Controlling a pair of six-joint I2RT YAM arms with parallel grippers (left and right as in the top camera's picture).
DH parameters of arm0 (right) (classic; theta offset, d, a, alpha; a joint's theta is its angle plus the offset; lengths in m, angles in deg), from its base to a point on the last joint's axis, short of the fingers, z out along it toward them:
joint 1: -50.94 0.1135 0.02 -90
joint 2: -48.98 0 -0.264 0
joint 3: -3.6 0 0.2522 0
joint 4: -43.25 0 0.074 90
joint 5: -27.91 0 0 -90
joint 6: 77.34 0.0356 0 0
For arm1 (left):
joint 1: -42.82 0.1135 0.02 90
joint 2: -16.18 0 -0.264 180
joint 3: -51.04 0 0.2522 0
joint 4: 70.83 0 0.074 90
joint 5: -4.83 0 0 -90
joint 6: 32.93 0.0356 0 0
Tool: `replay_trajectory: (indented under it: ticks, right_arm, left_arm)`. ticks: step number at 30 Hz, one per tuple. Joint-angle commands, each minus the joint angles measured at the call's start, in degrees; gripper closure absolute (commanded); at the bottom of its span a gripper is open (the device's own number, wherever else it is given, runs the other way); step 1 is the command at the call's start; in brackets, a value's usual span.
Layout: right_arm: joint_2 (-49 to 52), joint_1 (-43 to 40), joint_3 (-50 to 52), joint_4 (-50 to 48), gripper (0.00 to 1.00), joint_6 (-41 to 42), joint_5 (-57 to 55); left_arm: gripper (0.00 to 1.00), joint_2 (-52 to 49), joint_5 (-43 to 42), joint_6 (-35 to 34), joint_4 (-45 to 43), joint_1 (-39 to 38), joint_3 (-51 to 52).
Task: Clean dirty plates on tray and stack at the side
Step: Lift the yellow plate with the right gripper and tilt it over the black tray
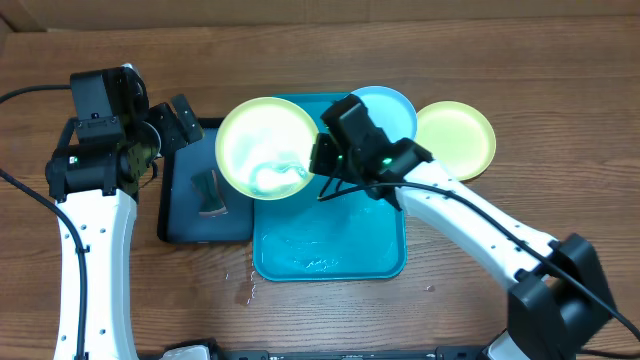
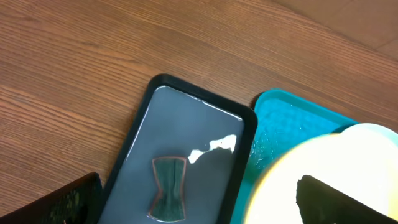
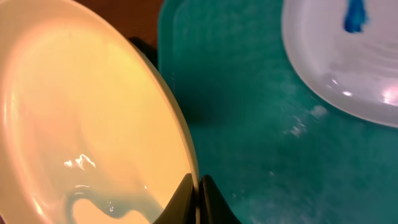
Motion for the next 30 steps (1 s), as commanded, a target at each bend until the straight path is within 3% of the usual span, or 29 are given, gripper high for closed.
replay_trajectory:
  ticks: [1,10,18,26,30]
  right_arm:
    - [3.34,1.64,-1.49,-3.96,0.96,-0.35,-0.61]
    - [7.91,7.98,-1.49,-15.76,0.96,-0.92,-9.46]
    - [11.32,12.02,-3.65,-17.42,0.96,-10.56,-20.0]
    - [14.19,12.13,-3.72,-23.06,0.96,-12.9,-21.49]
    - [14.43,12.13,-3.72,-28.61,0.96,-18.03,-23.08]
  left_arm:
    - [0.0,-0.31,-0.83,-0.52,-0.11,-0.07,-0.2]
    - [0.0,-0.31,-0.83,-0.52,-0.13,-0.04,-0.2]
    - [0.0,-0.31,-0.83,-0.52,-0.11,-0.07,-0.2]
    - [0.0,-0.31,-0.83,-0.52,-0.13,-0.04,-0.2]
    - [0.0,-0.31,-0.83,-0.52,-0.13,-0.04,-0.2]
